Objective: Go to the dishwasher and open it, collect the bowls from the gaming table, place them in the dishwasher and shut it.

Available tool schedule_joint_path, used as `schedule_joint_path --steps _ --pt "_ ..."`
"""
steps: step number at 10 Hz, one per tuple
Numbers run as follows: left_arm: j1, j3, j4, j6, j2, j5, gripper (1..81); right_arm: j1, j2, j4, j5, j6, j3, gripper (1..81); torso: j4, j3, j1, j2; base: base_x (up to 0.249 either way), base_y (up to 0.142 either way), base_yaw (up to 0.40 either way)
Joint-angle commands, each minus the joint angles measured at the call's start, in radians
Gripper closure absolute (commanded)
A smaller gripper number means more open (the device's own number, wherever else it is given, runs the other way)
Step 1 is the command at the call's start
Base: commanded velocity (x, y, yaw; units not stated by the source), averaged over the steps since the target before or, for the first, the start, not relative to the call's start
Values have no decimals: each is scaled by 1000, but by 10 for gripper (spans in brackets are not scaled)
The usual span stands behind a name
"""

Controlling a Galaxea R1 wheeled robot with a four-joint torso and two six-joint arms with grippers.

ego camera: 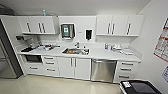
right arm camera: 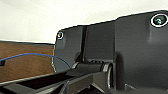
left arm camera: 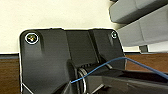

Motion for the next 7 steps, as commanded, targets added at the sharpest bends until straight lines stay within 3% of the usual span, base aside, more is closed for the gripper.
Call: schedule_joint_path --steps 1,7 --pt "-51 16 -3 7 -16 53 10 41 -5 -9 -54 -4 15 10 0 0 0 0 132 0 0" --pt "-51 18 -3 7 -16 53 10 39 -6 -9 -52 -4 15 10 0 0 0 0 132 0 0"
